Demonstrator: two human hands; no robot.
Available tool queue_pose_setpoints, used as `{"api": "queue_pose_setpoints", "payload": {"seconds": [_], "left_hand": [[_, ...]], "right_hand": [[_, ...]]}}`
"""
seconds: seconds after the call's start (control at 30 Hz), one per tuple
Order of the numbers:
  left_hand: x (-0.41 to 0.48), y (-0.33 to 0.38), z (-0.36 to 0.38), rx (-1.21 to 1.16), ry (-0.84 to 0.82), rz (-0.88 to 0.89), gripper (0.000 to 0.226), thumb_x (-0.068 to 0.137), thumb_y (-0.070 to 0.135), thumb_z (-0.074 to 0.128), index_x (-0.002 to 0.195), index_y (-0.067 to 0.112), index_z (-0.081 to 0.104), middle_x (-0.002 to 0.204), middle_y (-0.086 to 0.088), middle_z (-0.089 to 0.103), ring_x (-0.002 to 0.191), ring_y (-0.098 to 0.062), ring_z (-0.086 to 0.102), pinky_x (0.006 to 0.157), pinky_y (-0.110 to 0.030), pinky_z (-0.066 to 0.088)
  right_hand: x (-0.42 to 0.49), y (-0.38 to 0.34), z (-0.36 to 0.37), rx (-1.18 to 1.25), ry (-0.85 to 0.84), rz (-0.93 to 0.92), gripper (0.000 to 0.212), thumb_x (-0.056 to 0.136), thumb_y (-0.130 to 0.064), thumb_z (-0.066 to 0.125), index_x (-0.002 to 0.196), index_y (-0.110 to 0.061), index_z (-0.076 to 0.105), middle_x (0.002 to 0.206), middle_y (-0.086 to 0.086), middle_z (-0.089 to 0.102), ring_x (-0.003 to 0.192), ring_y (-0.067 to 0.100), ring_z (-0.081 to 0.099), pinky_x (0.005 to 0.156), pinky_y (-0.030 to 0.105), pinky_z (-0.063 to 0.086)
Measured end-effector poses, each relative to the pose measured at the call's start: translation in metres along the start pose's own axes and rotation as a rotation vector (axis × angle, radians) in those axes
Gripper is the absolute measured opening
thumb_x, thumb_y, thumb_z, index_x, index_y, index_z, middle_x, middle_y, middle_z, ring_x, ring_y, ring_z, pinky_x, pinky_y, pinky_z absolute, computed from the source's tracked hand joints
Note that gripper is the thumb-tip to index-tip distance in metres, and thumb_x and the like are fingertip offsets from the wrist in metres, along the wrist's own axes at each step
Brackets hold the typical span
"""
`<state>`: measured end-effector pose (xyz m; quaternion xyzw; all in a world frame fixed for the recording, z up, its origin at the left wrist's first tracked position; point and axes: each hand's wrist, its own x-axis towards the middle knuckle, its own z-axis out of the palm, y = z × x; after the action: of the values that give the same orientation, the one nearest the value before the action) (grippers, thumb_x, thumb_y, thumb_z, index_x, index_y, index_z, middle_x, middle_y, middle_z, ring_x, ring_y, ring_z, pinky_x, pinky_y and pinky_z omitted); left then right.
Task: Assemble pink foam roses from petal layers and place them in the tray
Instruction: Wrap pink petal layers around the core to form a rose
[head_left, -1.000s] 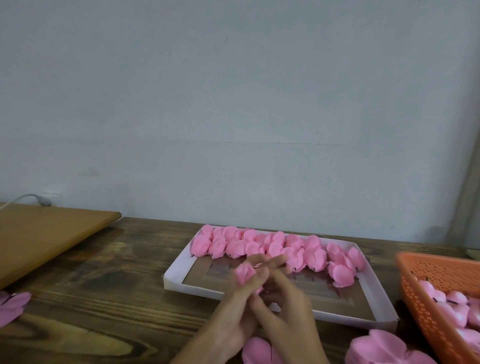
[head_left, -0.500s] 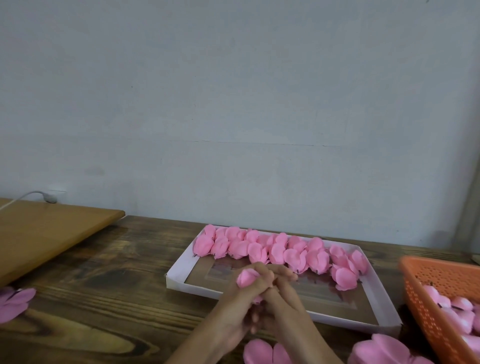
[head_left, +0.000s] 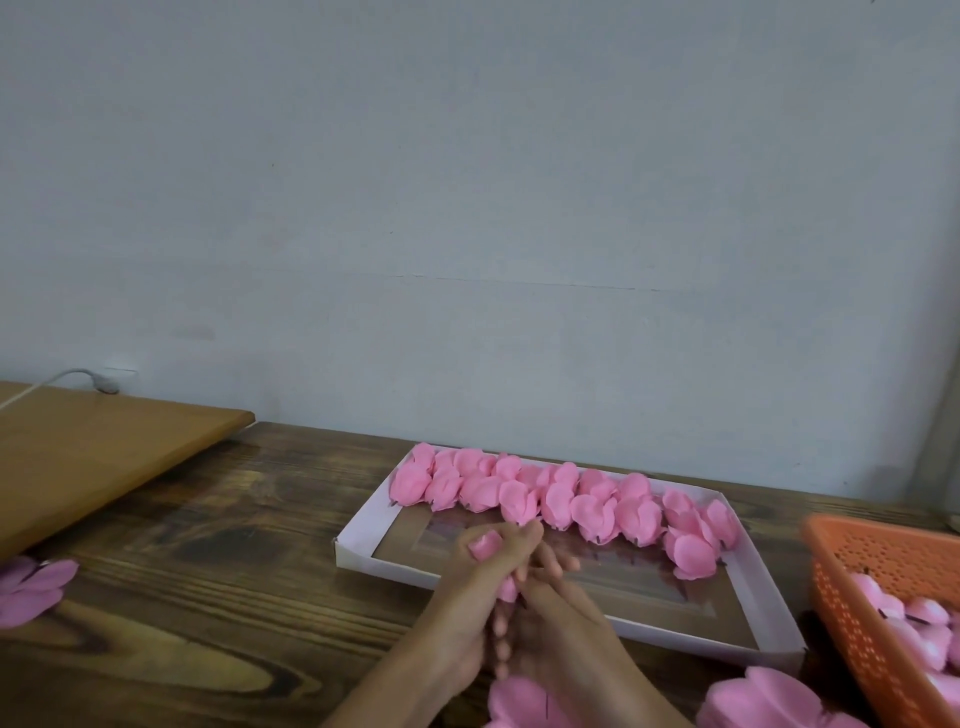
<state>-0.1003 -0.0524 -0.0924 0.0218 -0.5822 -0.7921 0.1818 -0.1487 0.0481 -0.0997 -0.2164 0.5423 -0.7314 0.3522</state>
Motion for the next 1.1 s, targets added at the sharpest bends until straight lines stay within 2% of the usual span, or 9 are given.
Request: {"api": "queue_pose_setpoints", "payload": {"seconds": [0.1,0.17,0.23,0.37,0.5,0.67,0.83,0.97,1.1], "left_hand": [[0.001,0.000,0.003,-0.013,0.064,-0.019,0.060,0.071,0.068,0.085,0.055,0.015,0.060,0.091,-0.017,0.077,0.060,-0.021,0.067,0.032,-0.016,0.031],[0.002,0.000,0.003,-0.040,0.119,-0.049,0.054,0.072,0.069,0.081,0.062,0.018,0.067,0.103,-0.017,0.079,0.056,-0.017,0.065,0.034,-0.016,0.030],[0.002,0.002,0.002,-0.091,0.156,-0.062,0.052,0.068,0.072,0.083,0.072,0.020,0.074,0.108,-0.015,0.079,0.058,-0.018,0.064,0.043,-0.020,0.032],[0.002,0.004,0.004,-0.128,0.129,-0.070,0.052,0.070,0.072,0.081,0.072,0.020,0.075,0.113,-0.017,0.078,0.070,-0.024,0.068,0.052,-0.024,0.035],[0.002,0.000,0.004,-0.135,0.073,-0.099,0.060,0.065,0.074,0.086,0.066,0.018,0.065,0.121,-0.018,0.075,0.078,-0.023,0.071,0.039,-0.020,0.034],[0.001,-0.001,0.005,-0.054,0.020,-0.075,0.071,0.062,0.076,0.086,0.061,0.013,0.053,0.116,-0.026,0.074,0.071,-0.017,0.068,0.040,-0.020,0.032],[0.003,-0.001,0.004,-0.101,0.107,-0.057,0.051,0.081,0.062,0.074,0.061,0.018,0.056,0.114,-0.015,0.078,0.093,-0.025,0.075,0.052,-0.024,0.043],[0.001,0.003,0.003,-0.049,0.063,-0.046,0.051,0.087,0.062,0.067,0.071,0.014,0.057,0.118,-0.017,0.077,0.070,-0.017,0.069,0.045,-0.024,0.029],[0.001,-0.002,0.003,-0.033,0.037,-0.013,0.073,0.089,0.054,0.076,0.073,-0.011,0.048,0.110,-0.043,0.066,0.060,-0.016,0.070,0.040,-0.017,0.031]], "right_hand": [[-0.002,0.007,-0.002,-0.194,0.059,-0.076,0.028,0.104,-0.034,0.057,0.087,-0.027,0.077,0.065,0.010,0.067,0.059,0.022,0.063,0.054,0.034,0.050],[-0.004,0.008,-0.001,-0.205,0.040,-0.182,0.010,0.103,-0.022,0.060,0.106,-0.026,0.069,0.072,0.004,0.070,0.061,0.020,0.063,0.057,0.036,0.053],[-0.005,0.006,-0.004,-0.265,0.019,-0.263,0.022,0.099,-0.006,0.065,0.116,-0.018,0.059,0.083,0.004,0.071,0.065,0.020,0.065,0.059,0.035,0.056],[-0.003,0.001,-0.011,-0.341,0.060,-0.307,0.023,0.092,0.003,0.071,0.111,-0.007,0.063,0.085,0.016,0.069,0.062,0.021,0.064,0.058,0.033,0.056],[-0.007,0.001,-0.004,-0.289,0.038,-0.236,0.007,0.101,-0.010,0.062,0.103,-0.006,0.067,0.071,0.007,0.063,0.060,0.015,0.059,0.054,0.027,0.050],[-0.008,0.001,0.000,-0.374,0.141,-0.113,0.028,0.103,-0.039,0.057,0.086,-0.028,0.076,0.068,-0.002,0.064,0.064,0.010,0.062,0.055,0.025,0.047],[-0.011,0.001,0.004,-0.332,0.048,-0.297,0.025,0.101,-0.007,0.060,0.114,-0.029,0.066,0.093,-0.003,0.077,0.079,0.012,0.069,0.065,0.024,0.054],[-0.012,-0.005,0.000,-0.316,0.028,-0.316,0.020,0.102,-0.008,0.061,0.118,-0.018,0.068,0.086,0.006,0.075,0.070,0.015,0.063,0.061,0.026,0.050],[-0.019,-0.014,0.007,-0.370,0.052,-0.144,0.026,0.105,-0.032,0.053,0.092,-0.020,0.072,0.068,0.000,0.064,0.062,0.014,0.063,0.057,0.019,0.049]]}}
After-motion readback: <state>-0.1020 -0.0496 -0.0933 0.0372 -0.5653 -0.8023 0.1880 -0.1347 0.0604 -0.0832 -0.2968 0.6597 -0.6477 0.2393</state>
